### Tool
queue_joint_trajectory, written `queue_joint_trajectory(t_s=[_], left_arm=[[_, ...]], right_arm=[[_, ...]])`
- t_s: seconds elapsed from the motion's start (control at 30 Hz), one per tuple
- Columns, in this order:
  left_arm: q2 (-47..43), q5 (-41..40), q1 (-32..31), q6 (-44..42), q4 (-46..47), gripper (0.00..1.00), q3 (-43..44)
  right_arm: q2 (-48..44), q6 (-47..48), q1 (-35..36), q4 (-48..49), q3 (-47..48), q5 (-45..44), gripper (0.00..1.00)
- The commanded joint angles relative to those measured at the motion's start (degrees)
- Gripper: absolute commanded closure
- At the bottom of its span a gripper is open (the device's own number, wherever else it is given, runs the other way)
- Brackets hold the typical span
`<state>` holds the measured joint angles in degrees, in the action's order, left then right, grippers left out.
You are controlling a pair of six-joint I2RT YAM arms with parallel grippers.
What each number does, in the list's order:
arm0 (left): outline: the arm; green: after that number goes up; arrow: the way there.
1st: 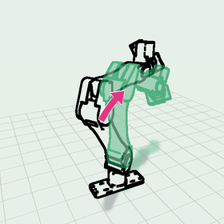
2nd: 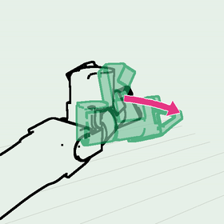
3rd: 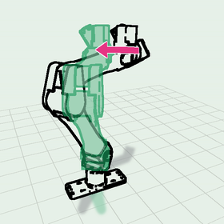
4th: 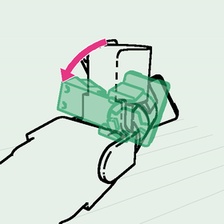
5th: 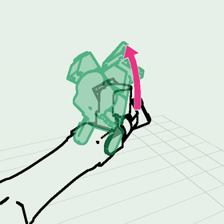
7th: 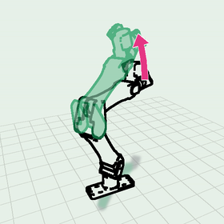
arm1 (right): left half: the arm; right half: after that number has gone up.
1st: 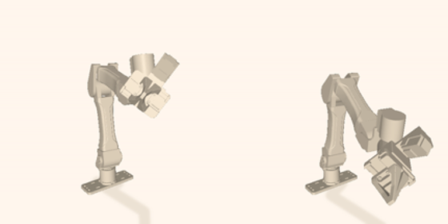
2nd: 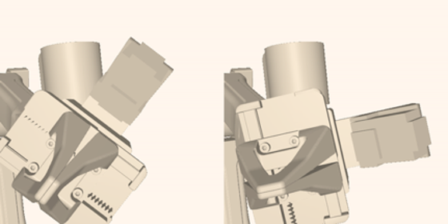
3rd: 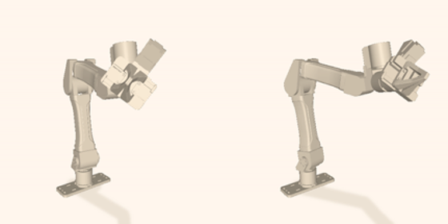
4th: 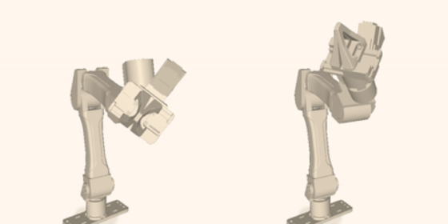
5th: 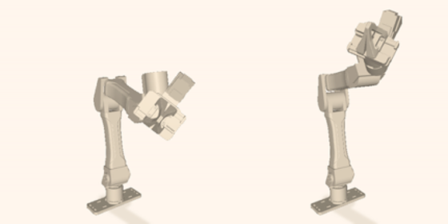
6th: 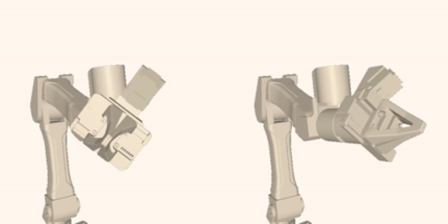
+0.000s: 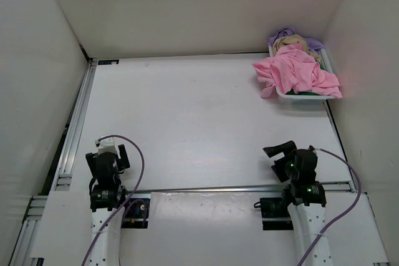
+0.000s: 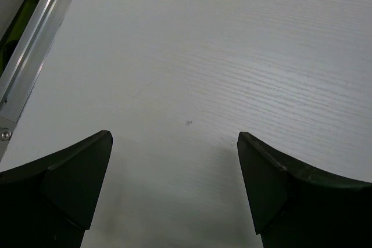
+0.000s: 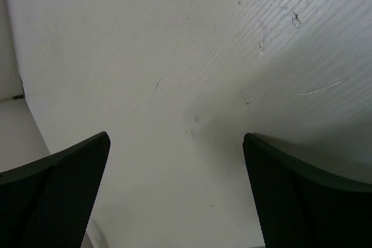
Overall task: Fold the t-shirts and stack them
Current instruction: Grab crumpled tshirt from bin with the right arm
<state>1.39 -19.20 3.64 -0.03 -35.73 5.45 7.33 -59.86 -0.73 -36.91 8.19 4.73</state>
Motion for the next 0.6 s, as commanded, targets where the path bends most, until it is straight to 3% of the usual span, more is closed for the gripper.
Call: queue_joint_trajectory(t_s=[0.0, 0.17, 0.2, 0.27, 0.5, 0.57], left_arm=[[0.2, -3.4, 0.4, 0.0, -1.0, 0.0, -1.5], [-0.3, -8.5, 0.4, 0.0, -0.5, 0.0, -0.7], [0.2, -7.9, 0.4, 0.0, -0.5, 0.0, -0.2], [0.7, -5.7, 0.4, 0.0, -0.5, 0.0, 0.4], [6.6, -0.9, 0.4, 0.0, -0.5, 0.0, 10.4], [10.5, -0.9, 0.4, 0.0, -0.5, 0.0, 16.1]], right_arm=[[2.6, -0.1, 0.2, -6.7, -1.9, -1.3, 0.0], [7.6, 2.9, 0.2, -3.1, -0.1, -0.3, 0.0], [9.7, 8.8, 0.2, 1.5, 2.4, 5.9, 0.0], [11.1, 11.1, 0.2, 4.4, 4.7, 7.6, 0.0], [26.2, 26.1, 0.2, 2.1, 29.0, 1.3, 0.0], [31.1, 31.2, 0.9, -0.7, 41.9, -3.8, 0.0]])
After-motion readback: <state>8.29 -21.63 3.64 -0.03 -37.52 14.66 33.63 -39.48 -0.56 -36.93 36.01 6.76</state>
